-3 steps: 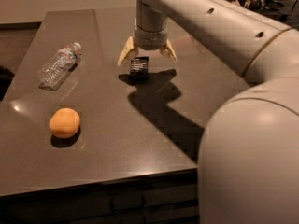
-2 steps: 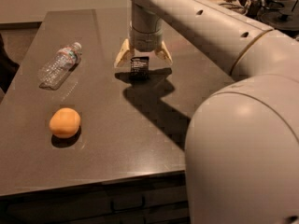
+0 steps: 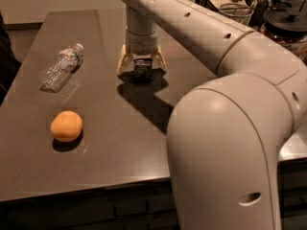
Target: Move rxbar chocolate near water bottle
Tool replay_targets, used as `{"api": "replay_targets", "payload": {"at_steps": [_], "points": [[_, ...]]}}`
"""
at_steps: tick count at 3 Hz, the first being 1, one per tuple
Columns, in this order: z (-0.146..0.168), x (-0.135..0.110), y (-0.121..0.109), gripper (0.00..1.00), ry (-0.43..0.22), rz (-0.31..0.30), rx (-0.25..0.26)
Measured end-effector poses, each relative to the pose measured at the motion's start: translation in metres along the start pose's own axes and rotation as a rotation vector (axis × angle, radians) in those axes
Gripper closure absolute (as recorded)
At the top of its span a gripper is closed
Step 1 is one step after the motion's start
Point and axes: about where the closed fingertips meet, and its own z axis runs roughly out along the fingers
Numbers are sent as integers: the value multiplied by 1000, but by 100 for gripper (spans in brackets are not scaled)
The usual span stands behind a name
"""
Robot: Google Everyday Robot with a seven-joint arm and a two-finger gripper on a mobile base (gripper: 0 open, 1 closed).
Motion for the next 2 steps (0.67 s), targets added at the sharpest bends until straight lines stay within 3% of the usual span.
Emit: {"api": "replay_targets", "payload": {"at_steps": [1, 2], "points": [[-1, -3, 8, 39, 7, -11, 14], [-6, -4, 10, 70, 6, -15, 17]]}}
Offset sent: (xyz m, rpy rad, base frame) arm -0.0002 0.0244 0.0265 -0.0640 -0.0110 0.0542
